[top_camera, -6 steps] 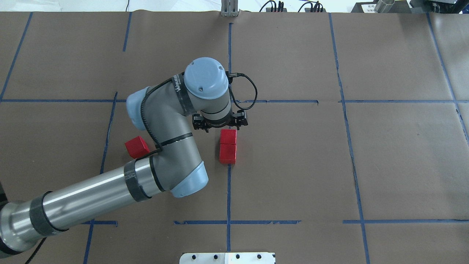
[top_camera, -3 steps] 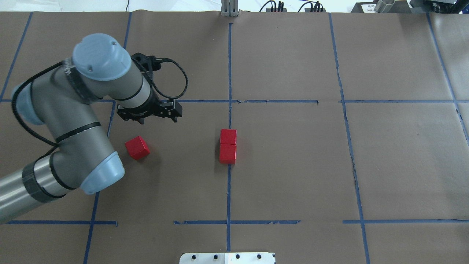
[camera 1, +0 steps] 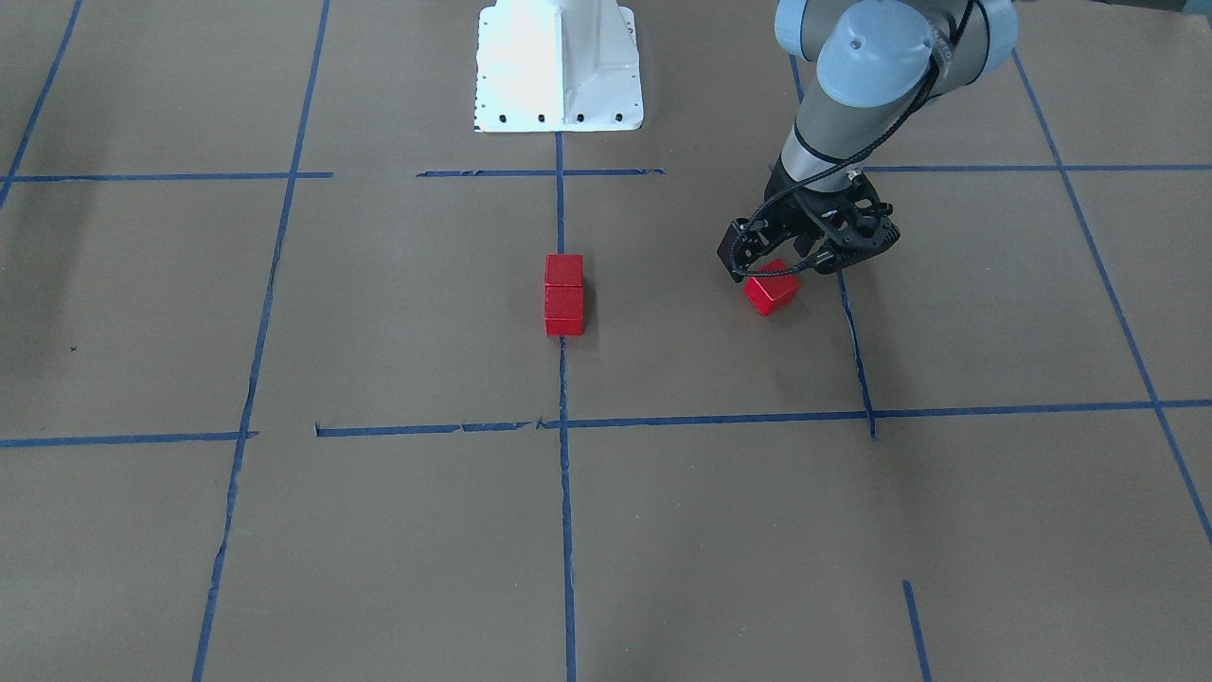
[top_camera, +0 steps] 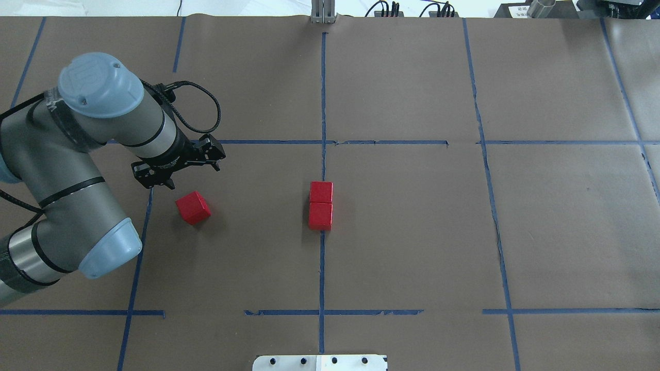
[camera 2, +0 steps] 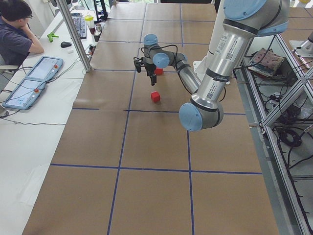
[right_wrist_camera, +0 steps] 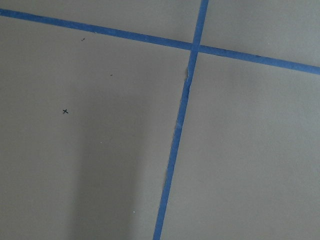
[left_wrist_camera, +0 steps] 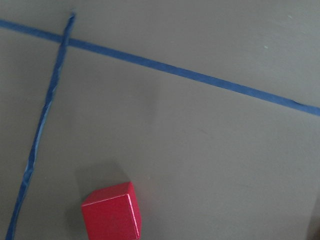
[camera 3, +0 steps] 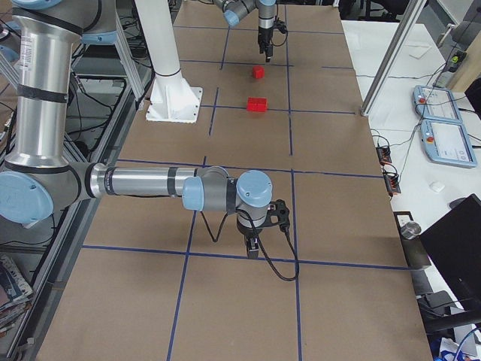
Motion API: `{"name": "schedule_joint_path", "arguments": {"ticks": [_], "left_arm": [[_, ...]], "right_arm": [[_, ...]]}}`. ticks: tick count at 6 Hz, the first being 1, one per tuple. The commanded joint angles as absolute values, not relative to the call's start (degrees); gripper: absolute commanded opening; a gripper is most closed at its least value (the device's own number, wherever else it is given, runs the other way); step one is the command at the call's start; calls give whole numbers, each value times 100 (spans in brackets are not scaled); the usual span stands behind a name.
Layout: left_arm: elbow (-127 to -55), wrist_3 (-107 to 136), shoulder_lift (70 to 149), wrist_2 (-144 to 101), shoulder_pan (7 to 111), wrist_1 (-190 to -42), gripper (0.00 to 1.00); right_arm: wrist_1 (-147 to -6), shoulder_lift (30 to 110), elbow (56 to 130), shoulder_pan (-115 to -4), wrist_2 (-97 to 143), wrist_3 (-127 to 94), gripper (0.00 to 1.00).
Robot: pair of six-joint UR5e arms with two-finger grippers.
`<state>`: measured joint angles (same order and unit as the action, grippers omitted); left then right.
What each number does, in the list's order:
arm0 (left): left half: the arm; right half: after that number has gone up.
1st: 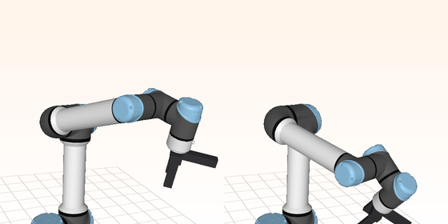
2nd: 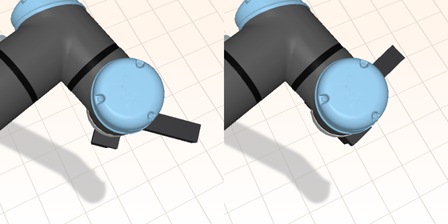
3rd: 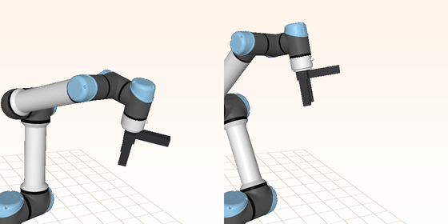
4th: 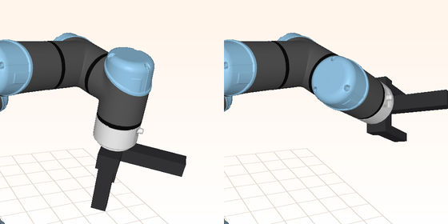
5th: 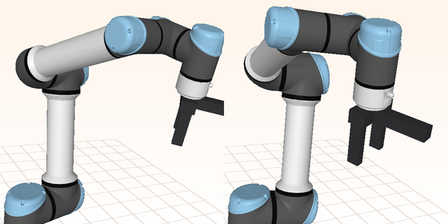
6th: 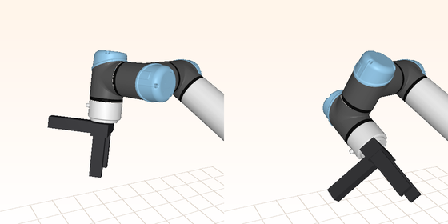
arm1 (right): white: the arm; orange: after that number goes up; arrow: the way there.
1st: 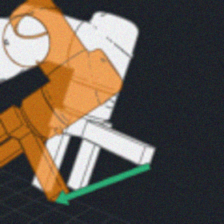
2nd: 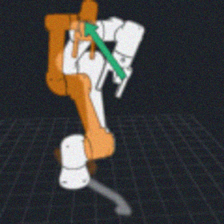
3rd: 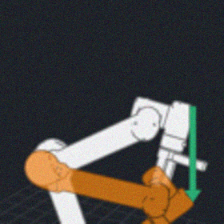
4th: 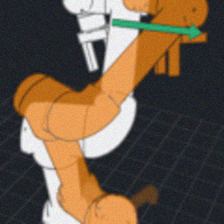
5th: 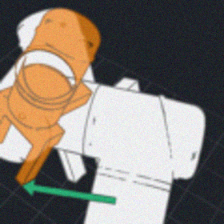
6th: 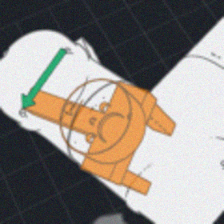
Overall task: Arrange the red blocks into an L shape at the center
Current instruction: 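Lower the left gripper over the last red cube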
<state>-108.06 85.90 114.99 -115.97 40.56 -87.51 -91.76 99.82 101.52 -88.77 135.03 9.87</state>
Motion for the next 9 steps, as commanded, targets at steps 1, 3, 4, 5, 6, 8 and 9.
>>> {"name": "schedule_joint_path", "arguments": {"ticks": [1,3,4,5,6,8,9], "left_arm": [[-10680,8745,11312,-11540,3990,-8833,100],[-10303,8754,11312,-11488,3728,-9225,100],[-10005,8754,11303,-11331,3657,-9550,100],[-9932,8745,11303,-11329,3656,-9710,100],[-9940,8745,11294,-11329,3665,-9703,100],[-9967,8728,11180,-11338,3656,-9703,100],[-9923,8736,11171,-11320,3648,-9729,100]], "right_arm": [[-9167,9958,10082,-8877,13474,1002,100],[-9158,9958,10063,-8877,13474,1002,100],[-9158,9958,10063,-8877,13474,1011,100],[-9158,9958,10063,-8877,13474,1002,100],[-9158,9958,10063,-8877,13474,1002,100],[-9149,9958,10063,-8877,13482,1002,100],[-9149,9958,10063,-8877,13474,1002,100]]}}
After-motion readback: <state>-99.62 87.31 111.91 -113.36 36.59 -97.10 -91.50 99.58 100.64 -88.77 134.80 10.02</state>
